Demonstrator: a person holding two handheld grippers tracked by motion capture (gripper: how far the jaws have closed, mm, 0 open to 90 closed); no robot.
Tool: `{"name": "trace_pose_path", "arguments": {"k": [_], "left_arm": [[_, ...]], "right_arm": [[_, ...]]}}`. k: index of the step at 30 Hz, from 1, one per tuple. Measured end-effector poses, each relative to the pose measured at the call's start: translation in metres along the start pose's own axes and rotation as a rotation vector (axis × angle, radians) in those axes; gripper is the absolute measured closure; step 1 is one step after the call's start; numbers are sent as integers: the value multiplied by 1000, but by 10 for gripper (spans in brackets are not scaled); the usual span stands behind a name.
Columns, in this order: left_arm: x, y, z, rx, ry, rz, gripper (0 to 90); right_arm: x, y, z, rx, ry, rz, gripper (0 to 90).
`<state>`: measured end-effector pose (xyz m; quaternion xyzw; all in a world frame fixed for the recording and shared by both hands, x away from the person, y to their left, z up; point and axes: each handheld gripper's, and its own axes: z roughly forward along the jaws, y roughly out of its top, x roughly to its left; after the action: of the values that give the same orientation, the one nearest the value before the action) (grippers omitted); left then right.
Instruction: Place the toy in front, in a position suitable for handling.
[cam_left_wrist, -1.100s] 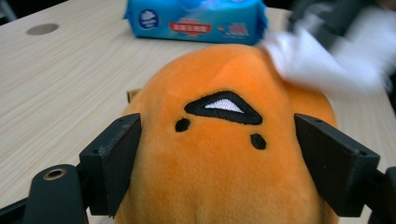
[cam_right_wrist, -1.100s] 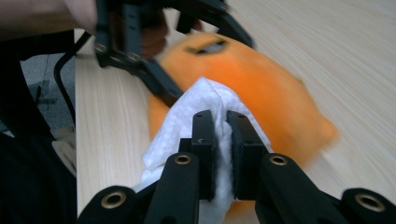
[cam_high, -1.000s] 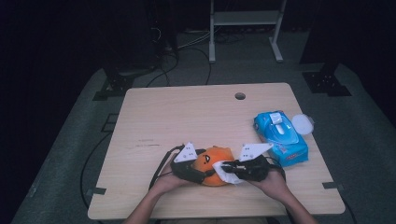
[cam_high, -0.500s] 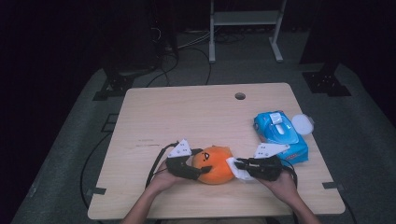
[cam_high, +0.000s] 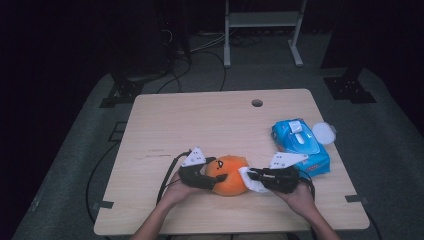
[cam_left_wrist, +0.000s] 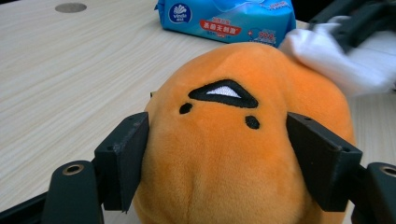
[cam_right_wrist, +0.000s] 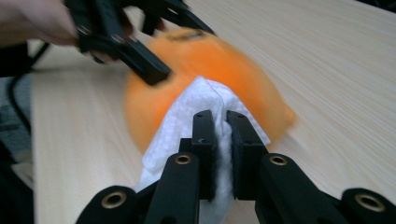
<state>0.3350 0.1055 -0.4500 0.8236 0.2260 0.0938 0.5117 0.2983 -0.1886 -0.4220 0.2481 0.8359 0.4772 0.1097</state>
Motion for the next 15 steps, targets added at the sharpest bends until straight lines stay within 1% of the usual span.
{"name": "trace_pose_path", "arguments": {"k": [1,2,3,4,5,6,7,8,9,10,11,14,15], "left_arm": [[-1,0,1,-3,8,3,238],[-1,0,1,-3,8,3,224],[-3,1,4,-2,39,14,190],[-2,2,2,2,43,10,163],[-1,3,-1,3,36,1,120],[-1,3,-1,3,36,1,98],[3,4,-10,-35,-14,-30,97],[3,4,-10,-35,-14,-30,100],[3,4,-13,-35,-19,-27,100],[2,4,-14,-21,-36,-9,136],[-1,3,-12,-11,-33,8,241],[-2,6,-10,1,-22,3,297],[-2,7,-7,-3,-2,-7,297]], "right_arm": [[5,4,4,-3,21,-13,812],[5,4,4,-3,21,-13,812],[13,11,15,11,10,-51,812],[14,12,18,16,2,-56,812],[13,13,20,17,7,-55,813],[10,12,19,13,19,-37,813],[6,11,17,10,21,-24,813],[3,9,14,6,15,-11,813],[3,9,14,6,15,-11,813],[1,7,11,2,8,1,813],[-1,4,7,6,-12,14,813],[2,4,8,5,-23,4,814],[7,6,9,8,-32,-14,814]]}}
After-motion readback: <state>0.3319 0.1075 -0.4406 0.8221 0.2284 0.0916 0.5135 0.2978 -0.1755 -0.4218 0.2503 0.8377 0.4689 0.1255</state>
